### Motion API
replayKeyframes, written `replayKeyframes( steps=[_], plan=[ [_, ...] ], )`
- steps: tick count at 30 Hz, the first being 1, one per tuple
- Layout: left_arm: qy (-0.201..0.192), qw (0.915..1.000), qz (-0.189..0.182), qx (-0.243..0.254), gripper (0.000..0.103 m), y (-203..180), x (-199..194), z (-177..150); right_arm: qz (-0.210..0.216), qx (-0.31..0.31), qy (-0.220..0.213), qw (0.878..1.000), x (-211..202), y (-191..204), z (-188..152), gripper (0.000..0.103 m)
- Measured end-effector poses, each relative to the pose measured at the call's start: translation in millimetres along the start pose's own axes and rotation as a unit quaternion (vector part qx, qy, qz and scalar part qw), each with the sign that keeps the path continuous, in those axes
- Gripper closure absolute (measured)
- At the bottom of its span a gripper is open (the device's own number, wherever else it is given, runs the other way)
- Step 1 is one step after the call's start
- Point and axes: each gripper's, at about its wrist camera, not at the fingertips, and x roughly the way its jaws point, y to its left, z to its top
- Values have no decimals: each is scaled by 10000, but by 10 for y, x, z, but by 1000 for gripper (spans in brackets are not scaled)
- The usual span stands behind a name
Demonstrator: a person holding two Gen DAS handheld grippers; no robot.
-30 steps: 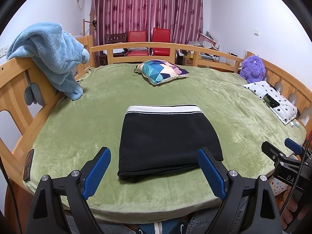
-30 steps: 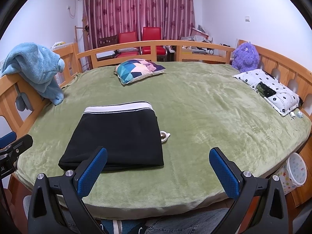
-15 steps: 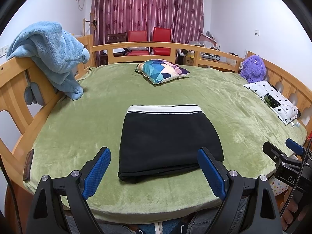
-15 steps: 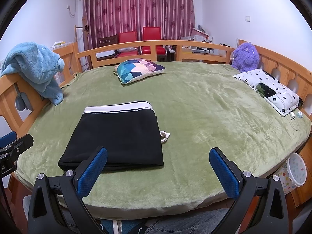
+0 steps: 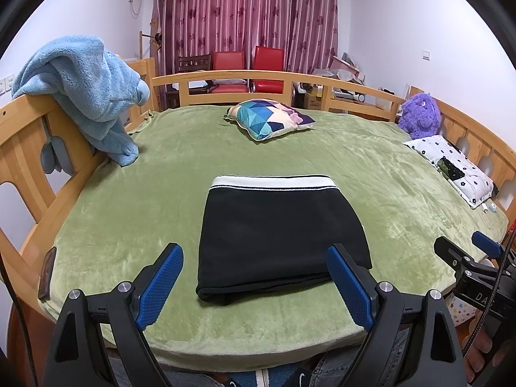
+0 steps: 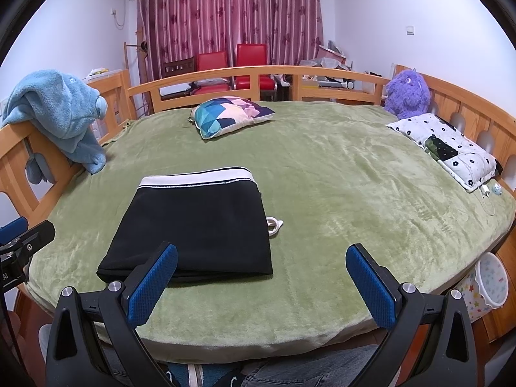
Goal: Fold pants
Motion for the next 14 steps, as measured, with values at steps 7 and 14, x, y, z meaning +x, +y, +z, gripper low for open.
replayKeyframes(
  steps=[7,14],
  plan=[
    [-30,10000,64,-30,13,16,31,48,-7,3,3,10000,12,2,-8,1],
    [-96,9997,187,-91,12,-29,50,41,21,-8,40,10000,70,10,-14,1]
  ],
)
